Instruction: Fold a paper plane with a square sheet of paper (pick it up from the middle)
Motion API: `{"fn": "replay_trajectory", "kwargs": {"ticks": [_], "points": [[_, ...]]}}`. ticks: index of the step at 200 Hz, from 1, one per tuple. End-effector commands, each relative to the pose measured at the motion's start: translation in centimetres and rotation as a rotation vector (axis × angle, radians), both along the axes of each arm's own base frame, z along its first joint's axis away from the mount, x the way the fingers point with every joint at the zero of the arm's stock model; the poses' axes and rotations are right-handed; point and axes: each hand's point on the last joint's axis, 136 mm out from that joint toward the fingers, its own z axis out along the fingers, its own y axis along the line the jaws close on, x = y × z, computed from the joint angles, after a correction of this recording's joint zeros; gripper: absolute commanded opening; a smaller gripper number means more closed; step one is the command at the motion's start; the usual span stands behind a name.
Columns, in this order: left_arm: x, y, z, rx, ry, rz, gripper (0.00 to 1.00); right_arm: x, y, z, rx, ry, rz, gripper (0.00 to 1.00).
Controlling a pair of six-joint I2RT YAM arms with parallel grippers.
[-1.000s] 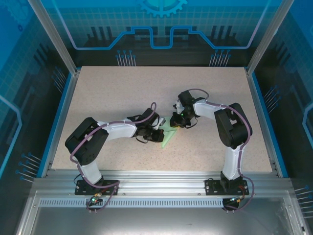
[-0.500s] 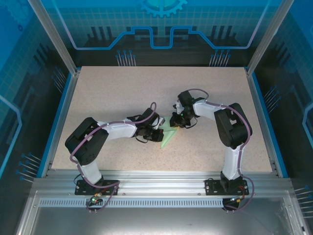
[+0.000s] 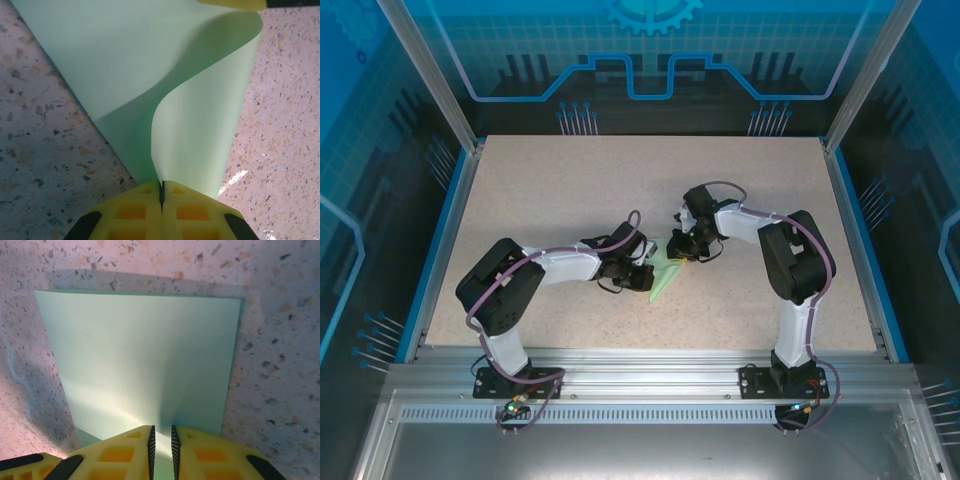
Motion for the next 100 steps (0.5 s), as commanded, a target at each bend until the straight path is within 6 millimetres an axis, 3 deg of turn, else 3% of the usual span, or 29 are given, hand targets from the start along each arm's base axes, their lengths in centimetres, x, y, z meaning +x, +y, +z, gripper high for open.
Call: {"fn": "replay_trajectory", "kwargs": {"ticks": [1, 45, 100], "points": [[-0.1, 0.6, -0.7, 0.024, 0.014, -0.005, 0.07, 0.0, 1.0, 2.7, 0.036, -0.042, 0.004, 0.22], [-0.1, 0.7, -0.8, 0.026, 0.015, -0.005, 0.07, -0.5, -1.8, 5.5, 0.033, -0.13, -0.1, 0.26], [0.2, 0.2, 0.2, 0.007, -0.009, -0.038, 0.07, -3.5, 0.5, 4.2, 0.101, -0.082, -0.06, 0.22]]}}
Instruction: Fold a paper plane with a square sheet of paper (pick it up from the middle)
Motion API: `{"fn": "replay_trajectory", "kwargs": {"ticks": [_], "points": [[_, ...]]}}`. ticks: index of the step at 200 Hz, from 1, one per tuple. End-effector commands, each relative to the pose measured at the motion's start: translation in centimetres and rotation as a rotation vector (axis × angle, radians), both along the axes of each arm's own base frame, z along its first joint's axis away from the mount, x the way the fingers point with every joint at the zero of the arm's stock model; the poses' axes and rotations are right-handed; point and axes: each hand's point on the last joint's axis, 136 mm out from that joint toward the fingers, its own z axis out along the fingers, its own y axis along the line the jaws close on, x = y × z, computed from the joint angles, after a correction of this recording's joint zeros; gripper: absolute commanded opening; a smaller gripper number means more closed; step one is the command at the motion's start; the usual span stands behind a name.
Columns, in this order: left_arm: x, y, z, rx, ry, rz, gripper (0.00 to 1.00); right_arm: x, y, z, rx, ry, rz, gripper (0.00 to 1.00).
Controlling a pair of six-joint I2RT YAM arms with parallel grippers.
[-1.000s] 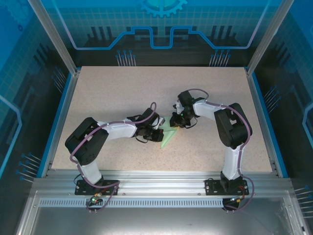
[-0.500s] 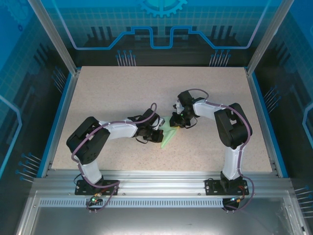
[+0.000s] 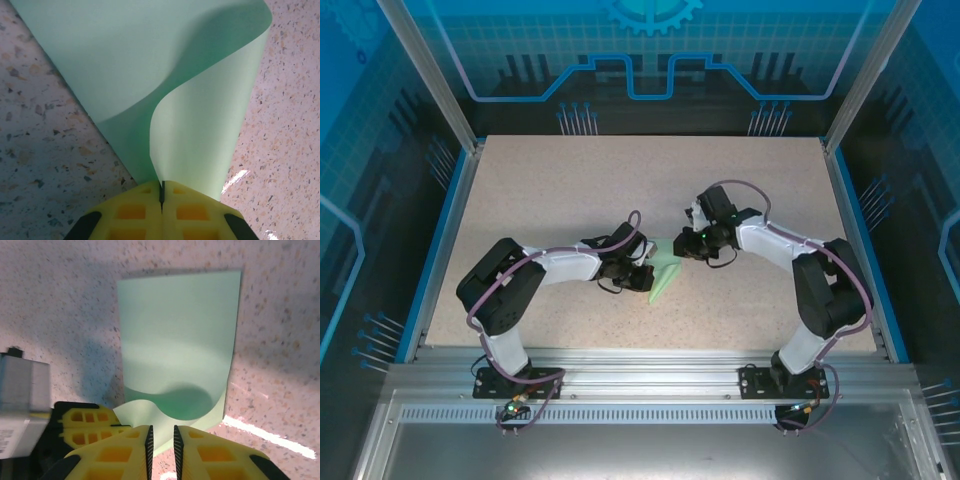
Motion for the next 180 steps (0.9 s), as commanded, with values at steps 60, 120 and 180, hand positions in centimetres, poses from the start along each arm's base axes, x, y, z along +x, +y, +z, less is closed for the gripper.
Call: {"fn": "replay_trajectory", "kwargs": {"ticks": [60, 120, 180], "points": [[0.6, -0.6, 1.5, -0.02, -0.039, -0.085, 0.08, -2.1, 3.2, -1.8, 0.062, 0.057, 0.038, 0.21], [-0.1, 0.0, 0.4, 0.003, -0.008, -0.067, 0.08, -3.1, 3.3, -2.8, 0.058, 0.087, 0.042, 0.21], [-0.4, 0.4, -0.1, 0.014, 0.011, -0.045, 0.08, -3.2, 3.3, -2.7, 0.057, 0.086, 0.047, 0.21]]}}
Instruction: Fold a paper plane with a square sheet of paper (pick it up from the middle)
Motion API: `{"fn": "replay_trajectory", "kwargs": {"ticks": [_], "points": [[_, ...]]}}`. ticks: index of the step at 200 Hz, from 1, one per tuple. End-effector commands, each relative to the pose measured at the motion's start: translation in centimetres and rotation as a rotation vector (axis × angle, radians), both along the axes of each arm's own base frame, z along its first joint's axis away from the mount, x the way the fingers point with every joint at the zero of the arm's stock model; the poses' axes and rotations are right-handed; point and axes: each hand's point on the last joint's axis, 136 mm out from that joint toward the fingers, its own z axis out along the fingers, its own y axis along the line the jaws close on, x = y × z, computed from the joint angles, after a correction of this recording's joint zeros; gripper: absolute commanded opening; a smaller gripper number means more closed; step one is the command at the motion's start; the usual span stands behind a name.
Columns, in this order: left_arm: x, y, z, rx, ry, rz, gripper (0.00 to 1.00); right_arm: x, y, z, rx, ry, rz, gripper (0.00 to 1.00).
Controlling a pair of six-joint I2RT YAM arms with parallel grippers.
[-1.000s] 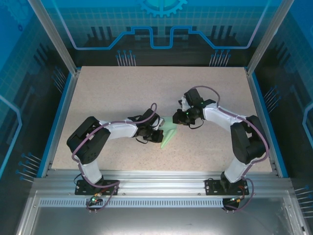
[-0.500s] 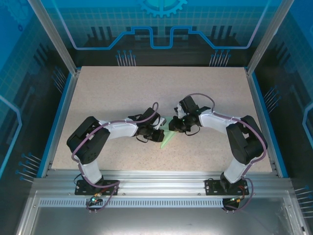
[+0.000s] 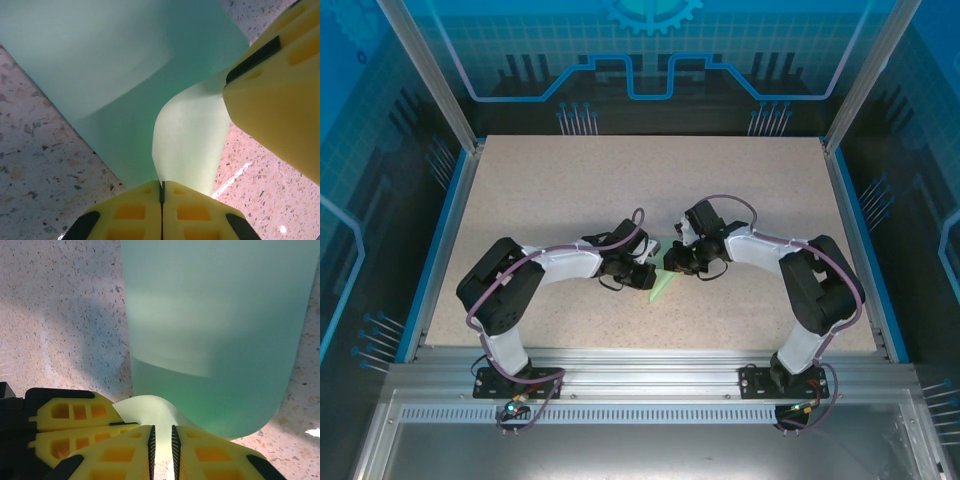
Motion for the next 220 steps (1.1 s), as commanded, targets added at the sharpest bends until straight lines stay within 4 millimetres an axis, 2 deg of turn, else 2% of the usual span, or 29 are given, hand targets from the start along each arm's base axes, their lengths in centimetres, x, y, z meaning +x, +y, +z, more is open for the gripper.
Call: {"fn": "replay_trajectory", "kwargs": {"ticks": [1, 101, 141, 180, 220], "points": [[-0.7, 0.9, -0.9, 0.018, 0.041, 0.015, 0.08, -0.8, 0.6, -0.3, 0.013, 0.023, 0.019, 0.21], [-0.7, 1.1, -1.7, 0.03, 0.053, 0.025, 0.08, -0.8, 0.7, -0.1, 0.025, 0.023, 0.022, 0.21], [-0.5, 0.9, -1.6, 0.031, 0.051, 0.016, 0.08, -0.9, 1.8, 0.2, 0.063, 0.026, 0.038, 0.18], [-0.6, 0.8, -1.4, 0.029, 0.05, 0.014, 0.08, -1.0, 2.2, -0.9, 0.068, 0.046, 0.031, 0.17], [-0.5, 0.8, -1.5, 0.03, 0.05, 0.012, 0.08, -1.2, 1.6, -2.4, 0.035, 0.065, 0.022, 0.17]]}}
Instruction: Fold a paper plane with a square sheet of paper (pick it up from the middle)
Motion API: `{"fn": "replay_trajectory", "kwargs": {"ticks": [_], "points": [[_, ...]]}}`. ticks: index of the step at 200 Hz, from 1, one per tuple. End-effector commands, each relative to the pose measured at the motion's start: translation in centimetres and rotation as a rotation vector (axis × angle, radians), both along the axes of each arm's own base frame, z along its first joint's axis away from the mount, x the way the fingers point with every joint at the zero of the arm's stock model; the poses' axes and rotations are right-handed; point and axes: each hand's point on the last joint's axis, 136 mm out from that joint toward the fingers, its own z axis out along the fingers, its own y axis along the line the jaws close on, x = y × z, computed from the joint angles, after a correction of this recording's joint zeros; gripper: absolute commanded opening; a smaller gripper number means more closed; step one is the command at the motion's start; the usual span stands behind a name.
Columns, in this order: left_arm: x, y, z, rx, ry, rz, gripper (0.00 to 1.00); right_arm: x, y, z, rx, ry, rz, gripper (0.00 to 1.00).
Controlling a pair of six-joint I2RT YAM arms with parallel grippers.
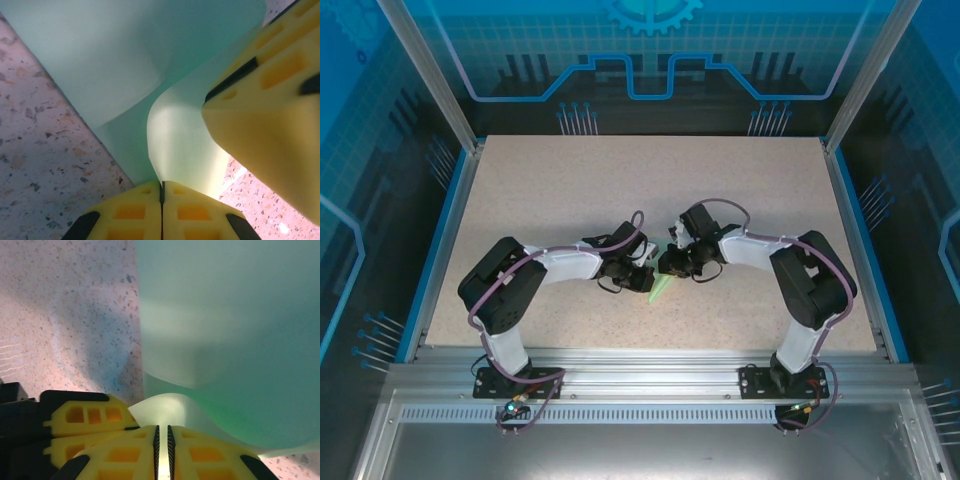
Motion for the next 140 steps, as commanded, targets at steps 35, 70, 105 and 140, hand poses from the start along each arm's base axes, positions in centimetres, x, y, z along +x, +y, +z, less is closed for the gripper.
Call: {"fn": "replay_trajectory", "kwargs": {"ticks": [35, 70, 105, 140], "points": [[-0.1, 0.5, -0.6, 0.023, 0.027, 0.003, 0.08, -0.9, -0.5, -3.1, -0.035, 0.048, -0.002, 0.17], [-0.2, 0.7, -0.9, 0.036, 0.031, 0.0, 0.07, -0.6, -0.7, -3.1, -0.03, 0.045, -0.011, 0.17], [-0.2, 0.8, -0.7, 0.043, 0.024, -0.005, 0.07, -0.4, -0.9, -0.4, 0.007, -0.015, -0.02, 0.19], [-0.1, 0.8, -0.6, 0.043, 0.023, -0.006, 0.06, 0.0, -2.1, -0.1, 0.032, -0.02, -0.052, 0.19]]}}
